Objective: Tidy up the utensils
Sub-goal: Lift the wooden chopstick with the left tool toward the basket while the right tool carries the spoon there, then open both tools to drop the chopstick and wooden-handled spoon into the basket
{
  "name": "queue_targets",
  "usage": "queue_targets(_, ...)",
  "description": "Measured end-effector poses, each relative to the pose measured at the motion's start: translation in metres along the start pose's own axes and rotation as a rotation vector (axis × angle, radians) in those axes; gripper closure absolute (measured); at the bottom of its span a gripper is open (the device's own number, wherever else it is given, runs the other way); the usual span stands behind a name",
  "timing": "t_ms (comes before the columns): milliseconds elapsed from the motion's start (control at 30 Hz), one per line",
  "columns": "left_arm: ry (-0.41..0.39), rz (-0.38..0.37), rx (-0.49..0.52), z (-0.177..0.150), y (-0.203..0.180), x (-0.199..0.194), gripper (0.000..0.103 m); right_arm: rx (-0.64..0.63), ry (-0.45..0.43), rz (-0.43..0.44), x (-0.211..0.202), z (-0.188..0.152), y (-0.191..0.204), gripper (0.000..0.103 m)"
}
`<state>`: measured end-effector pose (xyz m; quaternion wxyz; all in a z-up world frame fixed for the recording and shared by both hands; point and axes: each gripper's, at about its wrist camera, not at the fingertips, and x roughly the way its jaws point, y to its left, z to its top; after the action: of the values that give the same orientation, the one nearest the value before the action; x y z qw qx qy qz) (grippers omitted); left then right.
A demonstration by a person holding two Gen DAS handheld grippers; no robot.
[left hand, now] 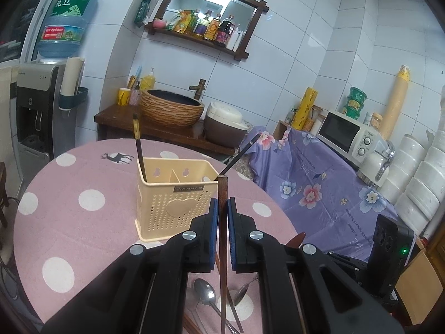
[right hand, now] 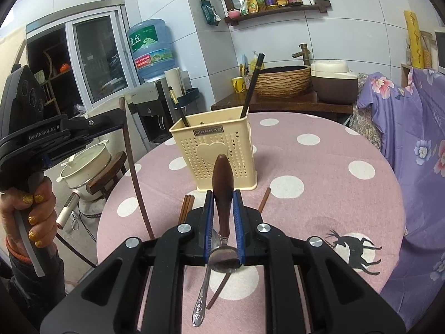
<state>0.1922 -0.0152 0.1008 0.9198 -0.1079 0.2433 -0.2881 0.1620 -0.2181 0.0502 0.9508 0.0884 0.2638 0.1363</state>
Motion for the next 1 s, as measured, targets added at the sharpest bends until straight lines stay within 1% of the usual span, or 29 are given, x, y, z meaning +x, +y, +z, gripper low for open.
queue_targets(167, -0.041, 0.025, 0.019, 0.02, 0.0, -0.007, 0.095, -0.042, -0.024, 0.002, -0.002, 0.022, 0.01, 0.089)
queue_targets(300, -0.087, 0.062, 0.019, 0.048, 0.003, -0.008, 0.095, -0.067, -0.04, 0.008, 0.002, 0.045, 0.019, 0.089)
queue_targets(400, -0.136, 0.096, 0.027, 0.074, 0.003, -0.012, 0.095, -0.093, -0.072, 0.007, 0.005, 0.071, 0.029, 0.089)
queue_targets(533, -0.223, 0.152, 0.028, 0.117, 0.003, -0.017, 0.095, -0.113, -0.124, 0.006, 0.012, 0.119, 0.043, 0.089)
queue_targets(633, -0.29, 0.215, 0.039, 0.144, 0.003, -0.015, 0.095, -0.12, -0.167, -0.024, 0.023, 0.152, 0.051, 0.089)
queue_targets(700, -0.31, 0.235, 0.033, 0.157, 0.005, -0.007, 0.095, -0.121, -0.189, -0.049, 0.033, 0.169, 0.055, 0.089)
queue_targets(800, -0.337, 0.287, 0.037, 0.162, 0.01, 0.006, 0.095, -0.128, -0.205, -0.089, 0.056, 0.185, 0.059, 0.089)
queue_targets(867, -0.336, 0.308, 0.037, 0.157, 0.015, 0.018, 0.095, -0.124, -0.203, -0.109, 0.07, 0.189, 0.057, 0.089)
queue_targets(900, -0.332, 0.312, 0.036, 0.153, 0.017, 0.023, 0.095, -0.127, -0.206, -0.126, 0.079, 0.188, 0.056, 0.089)
queue_targets(1000, -0.305, 0.332, 0.039, 0.135, 0.024, 0.041, 0.095, -0.11, -0.195, -0.143, 0.098, 0.18, 0.049, 0.089)
